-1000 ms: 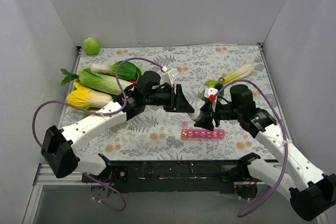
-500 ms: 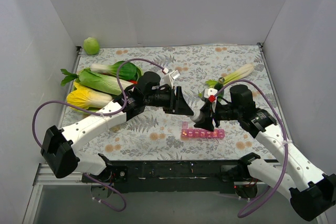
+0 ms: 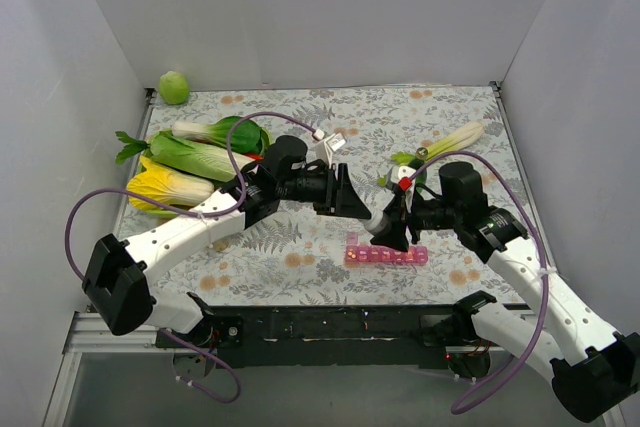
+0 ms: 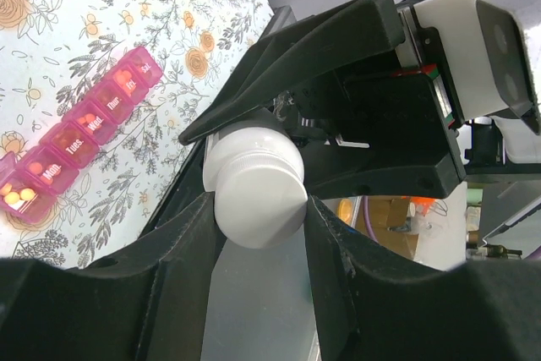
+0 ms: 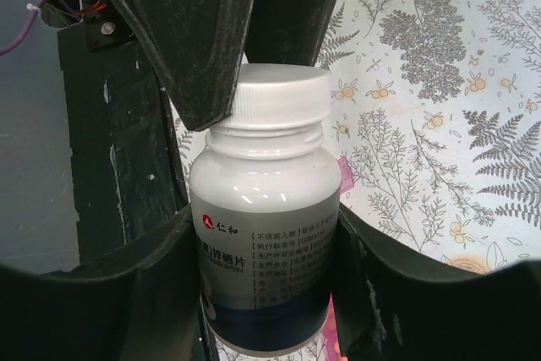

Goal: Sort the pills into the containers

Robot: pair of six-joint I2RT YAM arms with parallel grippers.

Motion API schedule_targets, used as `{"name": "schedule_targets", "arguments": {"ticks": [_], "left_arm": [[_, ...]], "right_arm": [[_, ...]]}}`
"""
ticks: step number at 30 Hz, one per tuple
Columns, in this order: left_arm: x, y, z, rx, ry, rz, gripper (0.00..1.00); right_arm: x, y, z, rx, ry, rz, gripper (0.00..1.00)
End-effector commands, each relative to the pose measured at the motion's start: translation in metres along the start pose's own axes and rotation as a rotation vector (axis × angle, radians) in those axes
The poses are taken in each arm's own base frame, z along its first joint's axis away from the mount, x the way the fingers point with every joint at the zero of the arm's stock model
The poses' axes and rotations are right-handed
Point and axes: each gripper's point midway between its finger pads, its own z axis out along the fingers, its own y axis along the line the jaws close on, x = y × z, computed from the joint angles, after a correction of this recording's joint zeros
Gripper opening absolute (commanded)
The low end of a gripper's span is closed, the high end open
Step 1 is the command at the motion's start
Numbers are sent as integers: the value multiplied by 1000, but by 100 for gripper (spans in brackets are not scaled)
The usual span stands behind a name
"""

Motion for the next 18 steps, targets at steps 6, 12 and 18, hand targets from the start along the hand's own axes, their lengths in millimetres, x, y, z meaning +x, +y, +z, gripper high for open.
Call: {"name": "schedule_targets", "arguments": {"ticks": [6, 12, 18], "left_arm": [[26, -1, 7, 25, 153, 80, 16], [46, -7, 2, 119, 249, 164, 17], [59, -32, -9, 272, 266, 293, 18]], "right_arm": [[-43, 23, -2, -125, -161, -128, 1], [-54, 29, -3, -160, -200, -97, 1], [-65, 49, -4, -304, -276, 75, 1]]}}
